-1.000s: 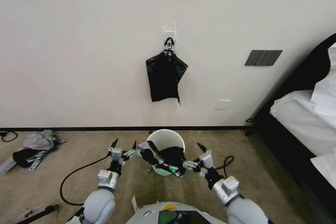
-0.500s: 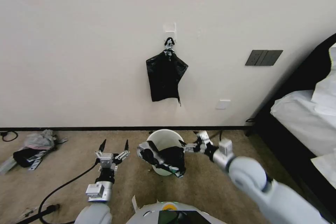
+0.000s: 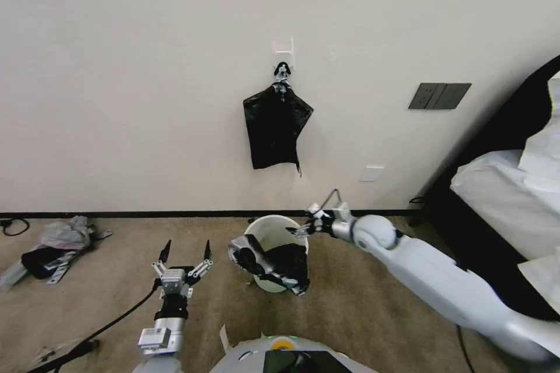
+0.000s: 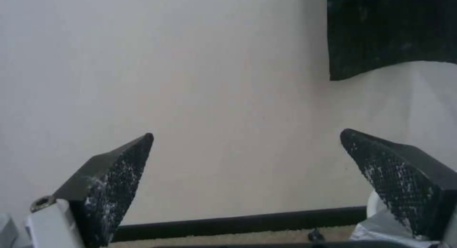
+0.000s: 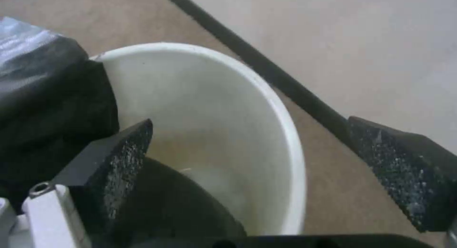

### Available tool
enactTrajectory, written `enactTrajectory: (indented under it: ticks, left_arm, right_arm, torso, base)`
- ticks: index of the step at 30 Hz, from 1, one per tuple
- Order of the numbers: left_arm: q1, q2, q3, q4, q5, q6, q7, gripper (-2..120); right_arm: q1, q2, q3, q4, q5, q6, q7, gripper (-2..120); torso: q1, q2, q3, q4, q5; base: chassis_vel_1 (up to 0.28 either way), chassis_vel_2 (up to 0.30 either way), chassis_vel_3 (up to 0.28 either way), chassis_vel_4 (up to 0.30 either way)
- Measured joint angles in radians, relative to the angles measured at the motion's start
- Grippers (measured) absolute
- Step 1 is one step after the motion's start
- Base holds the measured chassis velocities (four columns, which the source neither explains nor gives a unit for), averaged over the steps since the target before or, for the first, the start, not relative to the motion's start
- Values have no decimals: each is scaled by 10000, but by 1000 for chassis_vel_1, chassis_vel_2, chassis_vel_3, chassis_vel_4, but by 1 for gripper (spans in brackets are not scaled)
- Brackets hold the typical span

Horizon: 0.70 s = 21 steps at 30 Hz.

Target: Place a trash bag onto the trash bin.

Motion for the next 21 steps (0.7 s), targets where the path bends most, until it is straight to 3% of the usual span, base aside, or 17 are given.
enactTrajectory:
  ticks: [7, 9, 13, 18, 21]
  left_arm:
    - [116, -144, 120, -7, 183, -67, 39, 100]
    - [202, -188, 163, -29, 235, -107, 37, 100]
    - [416, -204, 118, -30, 297, -221, 29, 100]
    - [881, -201, -221, -158, 228, -340, -10, 100]
    - [936, -199, -341, -204, 215, -351, -15, 100]
  right_arm:
    - [1704, 610, -1743, -1367, -363, 183, -848, 100]
    - [2836, 1078, -2806, -2192, -399, 206, -1263, 100]
    - [3974, 1605, -3844, -3336, -761, 362, -1712, 100]
    - [4954, 2436, -4555, -5249, -1582, 935, -2506, 99]
    - [5219, 2609, -4901, -5603, -1755, 1152, -2808, 97]
  torso:
    - [0, -1, 0, -2, 2]
    - [0, -1, 0, -2, 4]
    - [1, -1, 0, 2, 1]
    - [0, -1, 0, 0, 5]
    - [1, -1, 0, -1, 2]
  base:
    - [0, 0, 0, 0]
    - [0, 0, 0, 0]
    - [0, 0, 0, 0]
    - [0, 0, 0, 0]
    - [0, 0, 0, 0]
